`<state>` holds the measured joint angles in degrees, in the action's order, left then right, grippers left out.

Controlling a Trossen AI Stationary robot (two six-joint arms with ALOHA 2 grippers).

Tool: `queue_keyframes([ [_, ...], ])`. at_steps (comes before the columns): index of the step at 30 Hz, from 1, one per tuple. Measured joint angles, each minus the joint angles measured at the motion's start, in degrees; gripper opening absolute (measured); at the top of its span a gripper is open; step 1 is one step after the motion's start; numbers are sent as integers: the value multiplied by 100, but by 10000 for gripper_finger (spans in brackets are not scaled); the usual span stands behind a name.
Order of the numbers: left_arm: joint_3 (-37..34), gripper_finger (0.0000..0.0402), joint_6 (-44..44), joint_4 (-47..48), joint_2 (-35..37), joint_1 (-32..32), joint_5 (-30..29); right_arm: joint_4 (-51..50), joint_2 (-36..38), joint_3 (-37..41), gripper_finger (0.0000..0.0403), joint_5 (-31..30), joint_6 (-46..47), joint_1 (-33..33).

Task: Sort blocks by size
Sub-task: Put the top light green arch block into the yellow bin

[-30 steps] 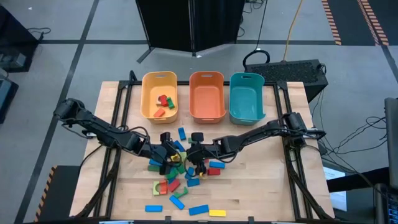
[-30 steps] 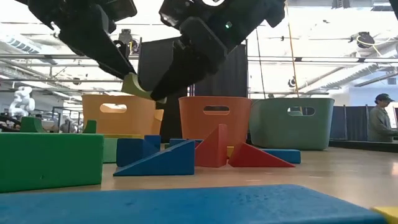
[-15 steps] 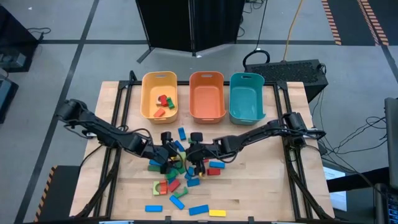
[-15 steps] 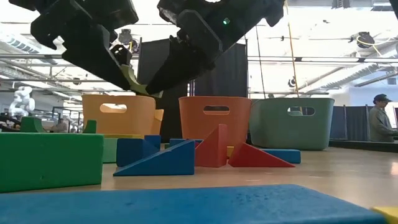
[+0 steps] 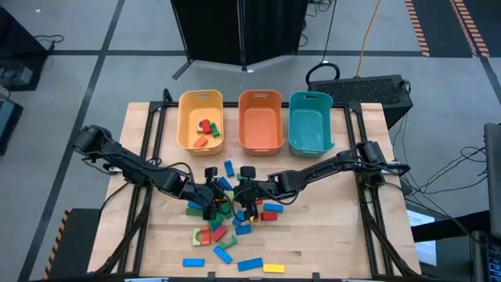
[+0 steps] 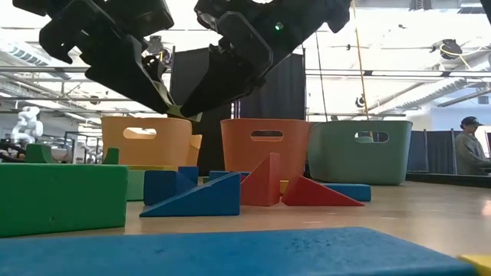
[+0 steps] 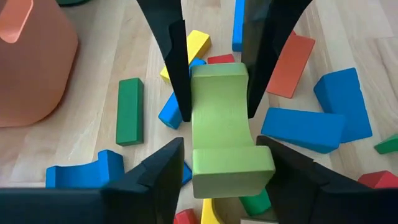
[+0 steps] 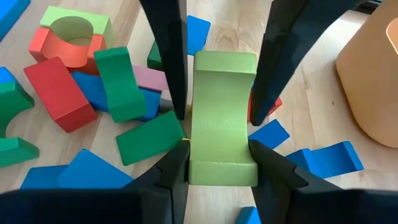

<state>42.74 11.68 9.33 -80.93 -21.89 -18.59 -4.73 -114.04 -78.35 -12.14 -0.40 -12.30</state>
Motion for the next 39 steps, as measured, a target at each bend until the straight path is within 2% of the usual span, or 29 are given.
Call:
queue_keyframes([
  [8,0,139,151,1,0,35,19,-14,0,0,132,4,15,-1],
  [17,0,133,356,73,43,96,32,-276,115,2,157,-45,-26,-6],
  [23,0,132,609,532,533,246,-58,-1177,373,2,154,-722,218,-19],
  [28,4,131,831,1082,1171,444,-302,-1399,420,30,153,-893,330,-19],
  [33,4,131,1046,1763,1860,776,-897,-1139,418,446,153,-882,674,-19],
  [37,4,130,1039,1974,2316,1239,-942,-379,415,1026,153,-826,867,-19],
  [39,4,130,1010,2086,2470,1510,-944,130,413,1315,153,-527,954,-19],
])
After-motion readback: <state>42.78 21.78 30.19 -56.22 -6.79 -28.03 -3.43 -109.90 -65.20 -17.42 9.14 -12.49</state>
